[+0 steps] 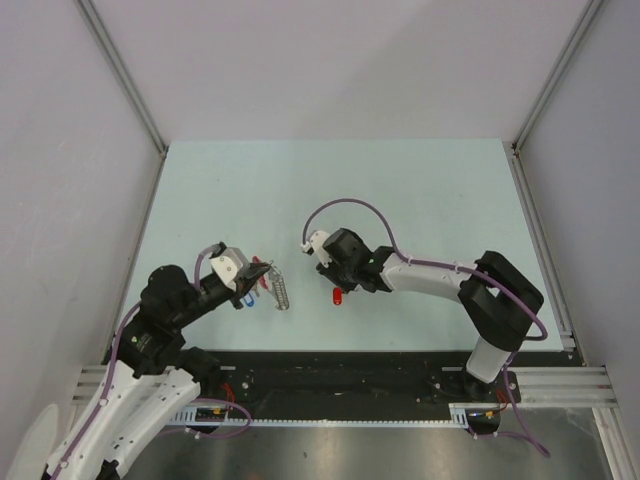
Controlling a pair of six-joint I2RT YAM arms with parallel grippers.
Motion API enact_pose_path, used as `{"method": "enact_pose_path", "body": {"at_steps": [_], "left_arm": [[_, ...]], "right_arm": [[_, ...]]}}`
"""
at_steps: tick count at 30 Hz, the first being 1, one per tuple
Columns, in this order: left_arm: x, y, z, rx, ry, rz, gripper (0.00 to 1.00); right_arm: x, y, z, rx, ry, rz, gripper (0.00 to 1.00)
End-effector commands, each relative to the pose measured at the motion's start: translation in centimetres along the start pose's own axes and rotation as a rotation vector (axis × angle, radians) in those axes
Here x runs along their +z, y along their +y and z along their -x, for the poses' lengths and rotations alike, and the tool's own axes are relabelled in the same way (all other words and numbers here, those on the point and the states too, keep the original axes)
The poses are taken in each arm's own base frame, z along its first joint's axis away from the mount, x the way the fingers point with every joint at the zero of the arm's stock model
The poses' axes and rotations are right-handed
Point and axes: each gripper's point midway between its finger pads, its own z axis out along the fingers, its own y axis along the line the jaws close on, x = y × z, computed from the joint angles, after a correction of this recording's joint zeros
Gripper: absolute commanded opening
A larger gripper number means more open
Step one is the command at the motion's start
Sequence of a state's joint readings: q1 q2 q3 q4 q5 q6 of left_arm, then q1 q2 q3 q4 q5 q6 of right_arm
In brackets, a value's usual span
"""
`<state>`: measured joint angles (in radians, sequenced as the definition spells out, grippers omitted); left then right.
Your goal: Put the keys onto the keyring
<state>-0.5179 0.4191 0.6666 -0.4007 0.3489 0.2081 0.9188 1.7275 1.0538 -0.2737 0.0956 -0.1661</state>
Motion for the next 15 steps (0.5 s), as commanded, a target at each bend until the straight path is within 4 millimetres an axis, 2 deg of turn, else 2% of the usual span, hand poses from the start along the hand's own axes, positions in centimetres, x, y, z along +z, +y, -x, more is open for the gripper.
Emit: {"method": "enact_pose_path", "body": {"at_steps": [1, 3, 4, 7, 15], "left_arm": [[0.2, 0.1, 0.9, -0.007, -0.039, -0.003, 0.0], [0.2, 0.0, 0.9, -0.007, -0.039, -0.005, 0.0], [0.1, 0.0, 1.1, -0.005, -0.044, -0.005, 0.0], [0.2, 0.0, 1.0, -0.006, -0.041, -0.007, 0.0], [0.2, 0.0, 0.8, -0.011, -0.034, -0.009, 0.0]], "right_arm": [[-1.1, 0.1, 2.5, 0.031, -0.139, 0.027, 0.31], [-1.1, 0.5, 2.9, 0.014, -0.188, 0.084, 0.31], [-1.1, 0.5, 2.1, 0.017, -0.193, 0.1, 0.31], [-1.5, -0.1, 2.6, 0.002, -0.288, 0.156, 0.31], [-2.0, -0.8, 1.4, -0.1, -0.387, 0.281, 0.34]]}}
